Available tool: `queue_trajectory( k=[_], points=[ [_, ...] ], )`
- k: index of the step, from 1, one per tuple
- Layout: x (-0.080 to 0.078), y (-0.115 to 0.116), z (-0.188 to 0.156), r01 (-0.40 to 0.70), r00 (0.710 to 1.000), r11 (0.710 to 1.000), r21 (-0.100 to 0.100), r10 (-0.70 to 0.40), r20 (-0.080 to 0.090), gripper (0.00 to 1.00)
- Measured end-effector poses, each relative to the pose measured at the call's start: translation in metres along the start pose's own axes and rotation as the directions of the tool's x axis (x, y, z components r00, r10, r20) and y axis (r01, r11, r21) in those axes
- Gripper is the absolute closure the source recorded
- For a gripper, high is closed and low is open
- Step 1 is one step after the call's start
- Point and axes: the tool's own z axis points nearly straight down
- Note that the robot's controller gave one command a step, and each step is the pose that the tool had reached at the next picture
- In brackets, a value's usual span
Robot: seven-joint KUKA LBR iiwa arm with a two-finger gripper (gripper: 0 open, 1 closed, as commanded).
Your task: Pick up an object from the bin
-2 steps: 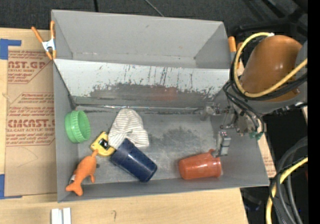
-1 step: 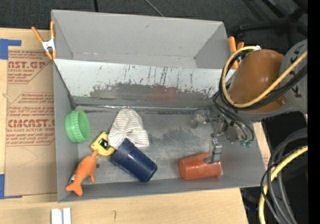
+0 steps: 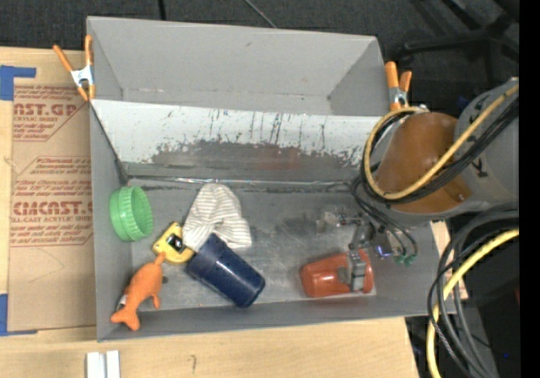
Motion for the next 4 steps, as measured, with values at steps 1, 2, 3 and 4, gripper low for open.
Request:
queue_trajectory(
  k=[1,2,3,4],
  points=[
    [0.018,0.006,0.030,0.120,0.993,0.993,0.000,-0.120,-0.010,1.00],
    [0.018,0.007,0.030,0.120,0.993,0.993,0.000,-0.120,-0.009,1.00],
    [-0.001,0.011,-0.084,0.131,0.991,0.991,0.000,-0.131,-0.003,1.00],
    [-0.001,0.011,-0.084,0.131,0.991,0.991,0.000,-0.131,-0.003,0.00]
  ],
)
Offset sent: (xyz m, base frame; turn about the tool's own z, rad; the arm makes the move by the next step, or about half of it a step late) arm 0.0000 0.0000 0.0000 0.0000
